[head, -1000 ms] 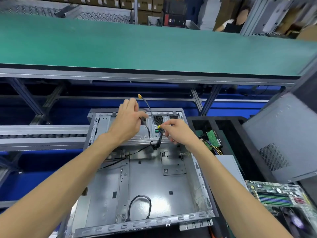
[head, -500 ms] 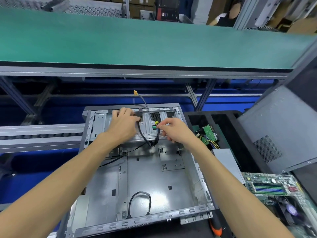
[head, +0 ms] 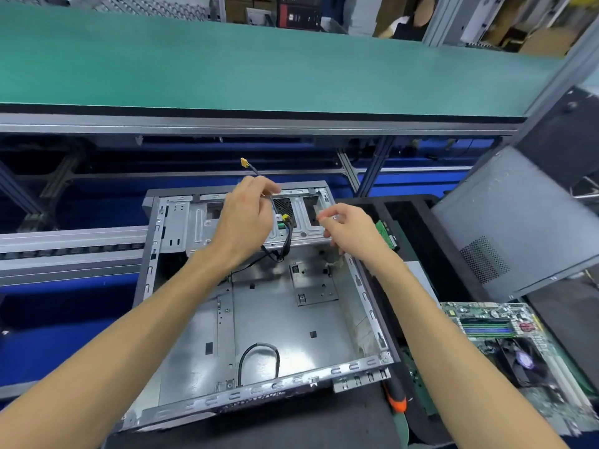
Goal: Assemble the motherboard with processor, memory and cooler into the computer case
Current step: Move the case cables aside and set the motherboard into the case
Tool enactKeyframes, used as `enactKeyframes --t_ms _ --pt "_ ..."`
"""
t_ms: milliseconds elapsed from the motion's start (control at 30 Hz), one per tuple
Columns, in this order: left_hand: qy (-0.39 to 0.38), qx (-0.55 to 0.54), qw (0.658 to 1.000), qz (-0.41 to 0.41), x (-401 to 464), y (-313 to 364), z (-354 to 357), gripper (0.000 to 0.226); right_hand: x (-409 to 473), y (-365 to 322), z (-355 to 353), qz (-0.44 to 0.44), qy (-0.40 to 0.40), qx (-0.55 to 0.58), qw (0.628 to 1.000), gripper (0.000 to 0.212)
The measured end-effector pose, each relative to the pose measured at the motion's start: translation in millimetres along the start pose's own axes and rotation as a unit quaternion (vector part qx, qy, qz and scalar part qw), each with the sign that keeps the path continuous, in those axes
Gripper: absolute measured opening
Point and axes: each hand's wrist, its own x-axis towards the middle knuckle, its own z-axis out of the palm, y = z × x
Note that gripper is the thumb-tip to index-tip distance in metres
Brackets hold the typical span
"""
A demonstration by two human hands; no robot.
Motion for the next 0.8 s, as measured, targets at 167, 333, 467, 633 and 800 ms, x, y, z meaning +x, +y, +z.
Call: enactKeyframes --t_ms 167,333,467,633,800 --pt "-0.115 -0.130 0.978 -0.119 -14 52 40 0.023 -19 23 -36 0.016 0.070 -0.014 0.997 0.012" --pt "-0.190 -0.177 0.955 -0.144 -24 102 95 0.018 -48 64 -90 0.045 0.119 -0.009 0.992 0.011" --pt "-0.219 -0.227 0.936 -0.155 -40 148 141 0.020 -76 108 -137 0.070 0.156 -0.023 0.985 0.012" --pt "-0.251 -0.238 0.922 -0.173 -65 199 201 0.017 -119 171 -191 0.088 0.169 -0.034 0.981 0.011" --pt "-0.308 -0.210 0.881 -0.291 -97 227 267 0.023 -162 241 -240 0.108 0.191 -0.055 0.974 0.016"
